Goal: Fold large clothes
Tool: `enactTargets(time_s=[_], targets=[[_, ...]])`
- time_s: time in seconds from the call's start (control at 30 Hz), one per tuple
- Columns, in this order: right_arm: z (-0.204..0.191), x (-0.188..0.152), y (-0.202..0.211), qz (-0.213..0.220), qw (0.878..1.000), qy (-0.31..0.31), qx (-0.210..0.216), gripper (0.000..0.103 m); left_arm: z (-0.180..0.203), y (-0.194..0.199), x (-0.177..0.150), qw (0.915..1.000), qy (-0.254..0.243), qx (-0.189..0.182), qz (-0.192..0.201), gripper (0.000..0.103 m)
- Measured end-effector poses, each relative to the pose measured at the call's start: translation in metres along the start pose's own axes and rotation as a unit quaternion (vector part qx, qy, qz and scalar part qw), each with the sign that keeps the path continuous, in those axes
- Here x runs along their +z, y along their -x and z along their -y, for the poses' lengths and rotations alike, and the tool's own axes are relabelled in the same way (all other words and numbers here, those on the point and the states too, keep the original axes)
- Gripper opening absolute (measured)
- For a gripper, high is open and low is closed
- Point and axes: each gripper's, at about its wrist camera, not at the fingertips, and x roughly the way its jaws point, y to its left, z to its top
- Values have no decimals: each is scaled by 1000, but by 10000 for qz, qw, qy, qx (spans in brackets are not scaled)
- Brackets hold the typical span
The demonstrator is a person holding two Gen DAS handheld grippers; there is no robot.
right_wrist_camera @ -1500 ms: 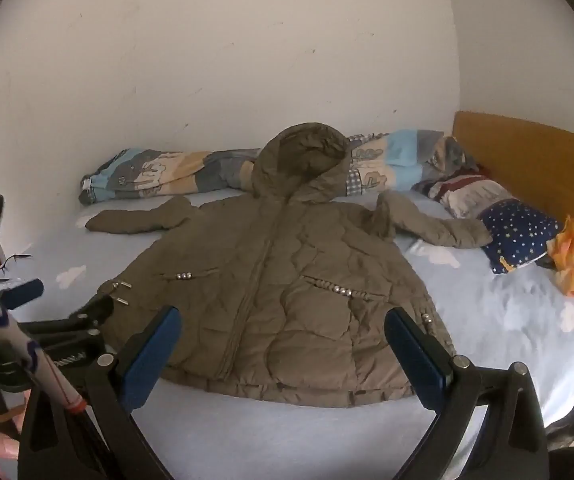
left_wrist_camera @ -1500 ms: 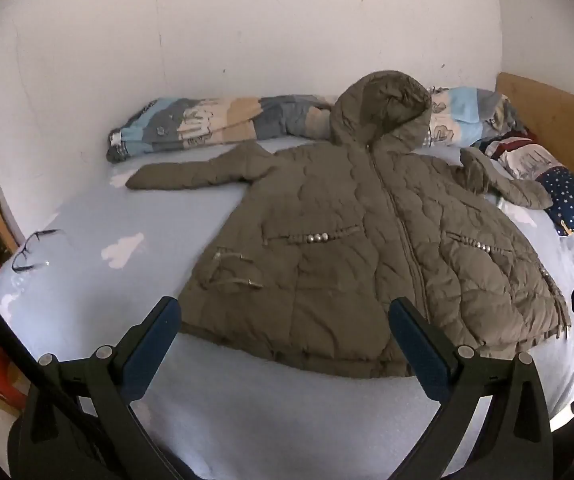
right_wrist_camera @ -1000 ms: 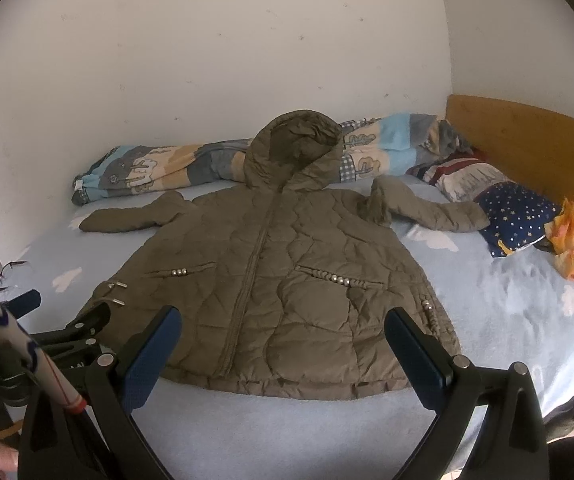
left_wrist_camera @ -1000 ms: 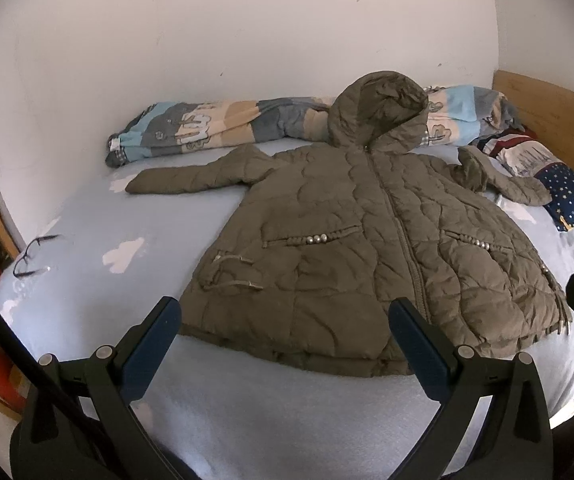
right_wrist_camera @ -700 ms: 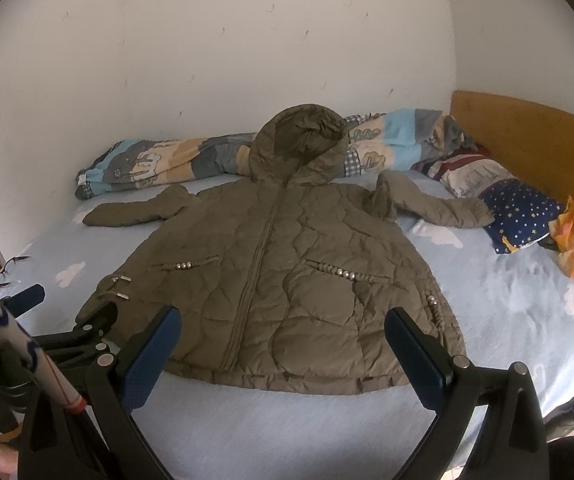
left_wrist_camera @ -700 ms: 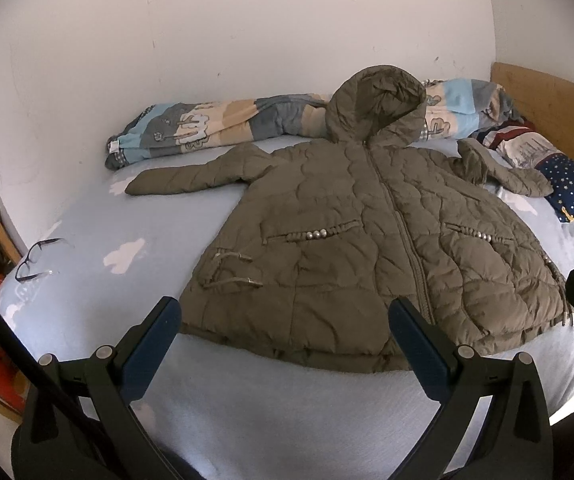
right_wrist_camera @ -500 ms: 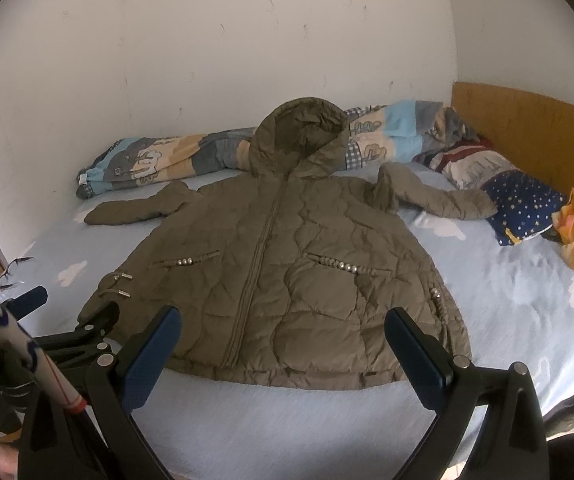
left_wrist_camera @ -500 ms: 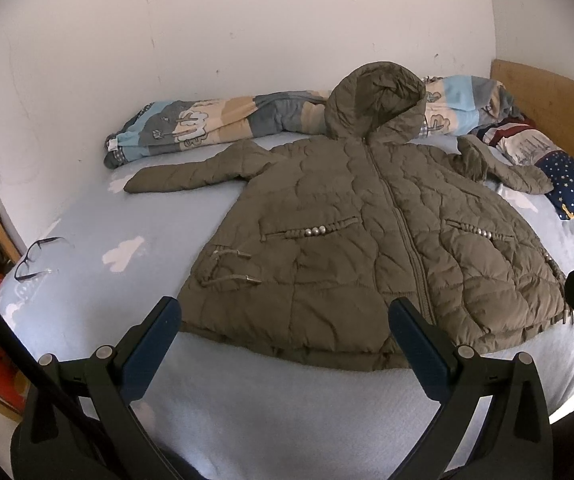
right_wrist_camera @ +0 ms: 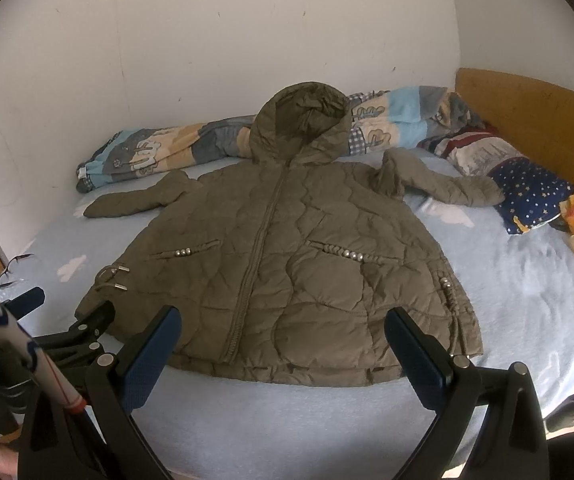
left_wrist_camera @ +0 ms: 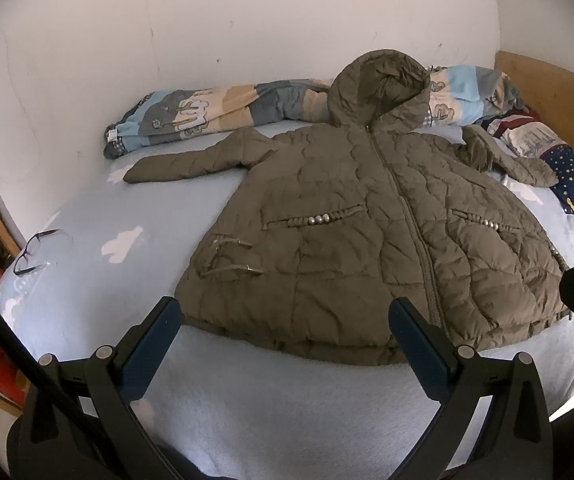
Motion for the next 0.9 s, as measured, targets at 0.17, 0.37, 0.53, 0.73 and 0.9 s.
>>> enactTargets(time_s=[0.17, 0.37, 0.53, 0.73, 0.9], targets=[[-1, 1, -4, 53, 10000, -58, -20, 103, 0, -2, 1, 10000, 3, 6, -26, 103], [4, 6, -9, 181, 9978, -636, -25, 103, 1, -14, 10, 9998, -25, -63, -202, 103], [61, 28, -26, -70, 9926, -1202, 185, 103, 1, -50, 57, 9996, -162, 9, -244, 103], [153, 68, -45, -200, 9850, -1713, 29, 103, -7, -132, 110, 9976, 152, -106, -668, 103], [229, 102, -67, -276, 9688, -2454, -213, 103, -21, -210, 126, 9875, 14, 204, -1562, 103]])
